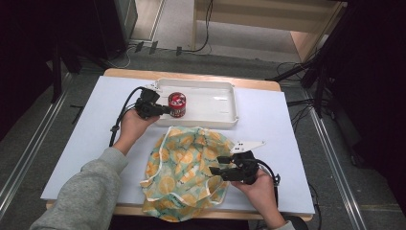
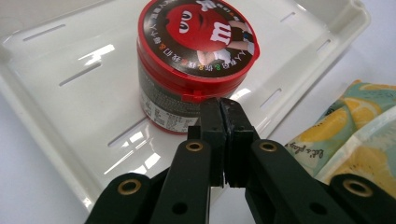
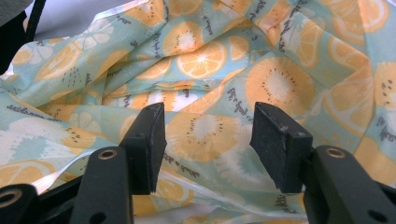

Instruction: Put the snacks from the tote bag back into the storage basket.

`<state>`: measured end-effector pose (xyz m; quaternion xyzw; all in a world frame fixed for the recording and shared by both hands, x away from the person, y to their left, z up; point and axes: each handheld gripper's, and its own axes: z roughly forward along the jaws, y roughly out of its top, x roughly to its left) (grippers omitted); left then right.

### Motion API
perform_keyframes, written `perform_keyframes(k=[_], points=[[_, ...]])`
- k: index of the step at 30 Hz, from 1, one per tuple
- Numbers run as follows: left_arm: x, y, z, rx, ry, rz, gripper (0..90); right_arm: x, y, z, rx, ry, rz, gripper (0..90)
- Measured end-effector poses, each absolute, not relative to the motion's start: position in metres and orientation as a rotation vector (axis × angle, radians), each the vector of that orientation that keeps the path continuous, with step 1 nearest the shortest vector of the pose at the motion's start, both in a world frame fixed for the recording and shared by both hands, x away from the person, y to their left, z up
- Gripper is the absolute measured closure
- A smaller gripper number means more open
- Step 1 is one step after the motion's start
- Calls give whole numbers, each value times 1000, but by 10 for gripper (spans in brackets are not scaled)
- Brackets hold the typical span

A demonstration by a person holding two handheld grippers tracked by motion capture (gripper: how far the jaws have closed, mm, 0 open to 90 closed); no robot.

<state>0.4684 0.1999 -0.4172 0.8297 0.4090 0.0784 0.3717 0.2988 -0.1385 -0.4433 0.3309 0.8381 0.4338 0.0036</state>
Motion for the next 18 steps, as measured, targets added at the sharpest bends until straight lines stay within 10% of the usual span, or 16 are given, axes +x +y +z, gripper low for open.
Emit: perform_keyframes(k=[18], points=[[467, 192, -405, 2132, 1024, 178, 900, 299, -138, -443, 1037, 2625, 1359, 464]])
